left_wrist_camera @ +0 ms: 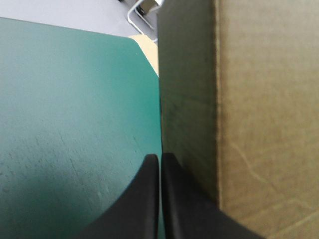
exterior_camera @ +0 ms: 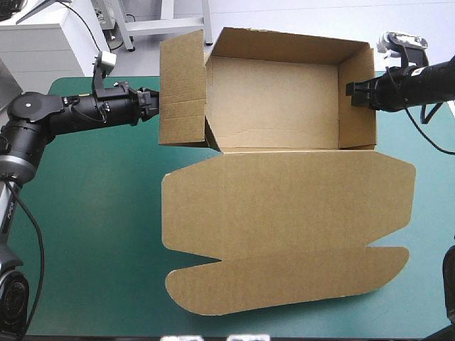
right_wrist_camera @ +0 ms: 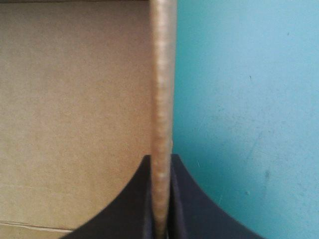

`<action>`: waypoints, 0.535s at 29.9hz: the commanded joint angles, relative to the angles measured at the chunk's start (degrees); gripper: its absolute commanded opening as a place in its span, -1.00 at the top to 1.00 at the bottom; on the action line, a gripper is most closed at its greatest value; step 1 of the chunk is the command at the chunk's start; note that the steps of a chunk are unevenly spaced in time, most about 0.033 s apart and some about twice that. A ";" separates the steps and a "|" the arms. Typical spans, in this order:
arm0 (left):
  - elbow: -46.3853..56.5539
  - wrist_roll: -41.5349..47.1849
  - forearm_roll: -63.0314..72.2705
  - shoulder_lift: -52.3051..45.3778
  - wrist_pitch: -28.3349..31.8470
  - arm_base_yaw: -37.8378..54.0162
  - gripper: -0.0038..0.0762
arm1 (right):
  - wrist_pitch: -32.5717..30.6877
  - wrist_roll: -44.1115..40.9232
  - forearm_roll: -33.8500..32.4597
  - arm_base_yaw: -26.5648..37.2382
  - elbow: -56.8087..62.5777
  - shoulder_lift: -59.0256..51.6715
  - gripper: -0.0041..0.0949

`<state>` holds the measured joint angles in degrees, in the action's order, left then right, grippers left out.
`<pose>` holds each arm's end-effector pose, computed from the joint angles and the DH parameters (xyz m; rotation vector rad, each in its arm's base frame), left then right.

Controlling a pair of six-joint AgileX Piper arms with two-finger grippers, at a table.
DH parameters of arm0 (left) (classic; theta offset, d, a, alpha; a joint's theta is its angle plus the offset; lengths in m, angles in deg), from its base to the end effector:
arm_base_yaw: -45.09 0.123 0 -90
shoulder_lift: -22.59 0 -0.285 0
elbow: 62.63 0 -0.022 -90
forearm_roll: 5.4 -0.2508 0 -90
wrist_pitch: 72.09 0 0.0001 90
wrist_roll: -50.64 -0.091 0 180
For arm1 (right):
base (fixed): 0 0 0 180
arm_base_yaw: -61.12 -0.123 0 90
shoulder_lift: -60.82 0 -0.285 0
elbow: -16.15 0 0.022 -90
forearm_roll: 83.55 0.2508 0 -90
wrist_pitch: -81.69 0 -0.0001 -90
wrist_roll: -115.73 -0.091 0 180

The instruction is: Fold the box

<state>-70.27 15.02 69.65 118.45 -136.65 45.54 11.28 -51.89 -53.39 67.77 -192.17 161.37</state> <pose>0.3193 -0.0769 0.4163 0.2932 1.9896 -1.3111 0.3386 0.0039 0.4393 -0.1078 2.3692 0.5326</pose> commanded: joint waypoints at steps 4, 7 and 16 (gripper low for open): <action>-1.79 -1.71 5.46 -2.82 -4.83 0.19 0.92 | 6.43 -2.59 0.59 -3.83 -1.49 -2.36 0.96; -1.79 -1.71 5.60 -2.82 -6.55 0.19 0.92 | 8.11 -4.12 -4.65 -7.18 -1.49 -2.29 0.96; -1.79 -1.89 5.48 -2.82 -8.88 0.19 0.92 | 11.46 -7.52 -7.43 -11.55 -1.49 -1.79 0.96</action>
<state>-70.29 13.48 70.10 117.98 -141.85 45.54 18.29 -57.71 -62.73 57.08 -192.17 161.87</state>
